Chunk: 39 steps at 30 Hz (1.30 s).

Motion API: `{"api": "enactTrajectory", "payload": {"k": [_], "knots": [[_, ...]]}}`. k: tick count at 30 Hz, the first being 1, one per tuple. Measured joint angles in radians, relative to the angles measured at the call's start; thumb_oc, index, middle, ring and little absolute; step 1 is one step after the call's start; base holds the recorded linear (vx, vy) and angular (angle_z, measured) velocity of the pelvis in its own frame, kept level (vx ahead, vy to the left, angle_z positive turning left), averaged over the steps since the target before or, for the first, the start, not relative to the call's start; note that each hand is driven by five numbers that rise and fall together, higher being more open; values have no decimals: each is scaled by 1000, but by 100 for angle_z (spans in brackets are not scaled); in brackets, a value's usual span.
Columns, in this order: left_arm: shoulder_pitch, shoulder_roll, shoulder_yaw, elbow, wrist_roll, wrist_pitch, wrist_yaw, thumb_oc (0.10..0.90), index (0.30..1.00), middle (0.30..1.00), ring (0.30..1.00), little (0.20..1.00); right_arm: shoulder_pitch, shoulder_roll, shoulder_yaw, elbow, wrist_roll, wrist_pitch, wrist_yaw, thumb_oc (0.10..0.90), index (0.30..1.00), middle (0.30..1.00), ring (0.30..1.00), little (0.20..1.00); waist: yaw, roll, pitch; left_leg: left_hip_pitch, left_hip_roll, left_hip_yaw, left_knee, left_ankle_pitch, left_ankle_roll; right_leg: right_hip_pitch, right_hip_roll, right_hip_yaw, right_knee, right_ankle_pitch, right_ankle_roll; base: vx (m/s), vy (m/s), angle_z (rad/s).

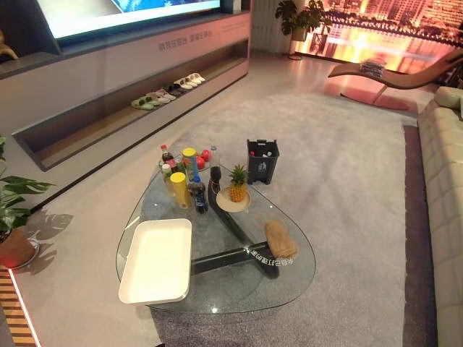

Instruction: Wipe the table with a cloth and put it in the basket.

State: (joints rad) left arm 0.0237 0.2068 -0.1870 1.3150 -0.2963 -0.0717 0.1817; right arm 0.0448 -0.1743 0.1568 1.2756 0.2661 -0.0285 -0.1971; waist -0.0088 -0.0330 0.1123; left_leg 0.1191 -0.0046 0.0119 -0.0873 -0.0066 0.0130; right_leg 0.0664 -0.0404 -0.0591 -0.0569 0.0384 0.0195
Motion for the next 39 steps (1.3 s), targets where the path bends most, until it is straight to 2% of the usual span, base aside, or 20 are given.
{"api": "enactTrajectory", "payload": {"k": [4,8,17,19,22,25,27,29,34,39], "knots": [[-3,15,-2,-2,0,1,3,800,900,900,900,900,-10,1,1,-103,22,-45,-5,800,900,900,900,900,-28,-11,41,-34,-2,6,3,0,4,-69,-6,18,74,-18,14,-75,-130,-8],[-18,28,-20,-33,-1,7,7,800,900,900,900,900,-33,-1,2,-185,43,-91,-20,800,900,900,900,900,-27,-17,81,-60,-3,1,11,14,2,-90,-7,11,70,-15,14,-24,-181,6],[-41,27,-77,-127,-2,-14,38,800,900,900,900,900,-197,-114,41,-471,49,-109,-138,800,900,900,900,900,-22,24,186,-192,-3,-8,92,12,-8,-168,-6,-12,52,16,6,-48,-101,7],[-43,28,-78,-134,-1,-20,44,800,900,900,900,900,-224,-135,45,-517,52,-95,-160,800,900,900,900,900,-18,24,197,-211,-2,-12,93,15,-12,-181,-5,-15,53,16,5,-59,-50,6],[-67,41,-112,-155,-1,-24,45,800,900,900,900,900,-283,-193,43,-610,55,-86,-200,800,900,900,900,900,-22,28,258,-263,-7,-20,115,19,-17,-225,-9,-22,53,31,3,-39,-19,8],[-83,41,-114,-153,-3,-24,44,800,900,900,900,900,-334,-211,38,-636,55,-79,-230,800,900,900,900,900,-21,29,300,-284,-8,-23,132,20,-17,-239,-10,-24,56,35,2,-54,-2,6],[-116,39,-120,-149,-5,-25,43,800,900,900,900,900,-390,-237,37,-661,52,-66,-261,800,900,900,900,900,-25,42,325,-342,-13,-23,162,20,-17,-290,-15,-27,75,36,3,-62,7,6],[-167,39,-119,-147,-5,-27,43,800,900,900,900,900,-461,-260,29,-672,50,-63,-289,800,900,900,900,900,-22,57,378,-376,-18,-23,186,22,-20,-318,-19,-28,89,42,5,-64,20,4],[-255,39,-142,-158,-27,-49,43,800,900,900,900,900,-600,-300,24,-674,46,-56,-346,800,900,900,900,900,-19,82,422,-474,-26,-24,230,29,-22,-423,-28,-27,151,41,6,-54,8,2],[-291,41,-175,-177,-56,-59,49,800,900,900,900,900,-690,-327,26,-674,47,-36,-394,800,900,900,900,900,-10,91,430,-550,-39,-23,251,45,-19,-528,-42,-20,230,25,7,-27,12,2]]}}
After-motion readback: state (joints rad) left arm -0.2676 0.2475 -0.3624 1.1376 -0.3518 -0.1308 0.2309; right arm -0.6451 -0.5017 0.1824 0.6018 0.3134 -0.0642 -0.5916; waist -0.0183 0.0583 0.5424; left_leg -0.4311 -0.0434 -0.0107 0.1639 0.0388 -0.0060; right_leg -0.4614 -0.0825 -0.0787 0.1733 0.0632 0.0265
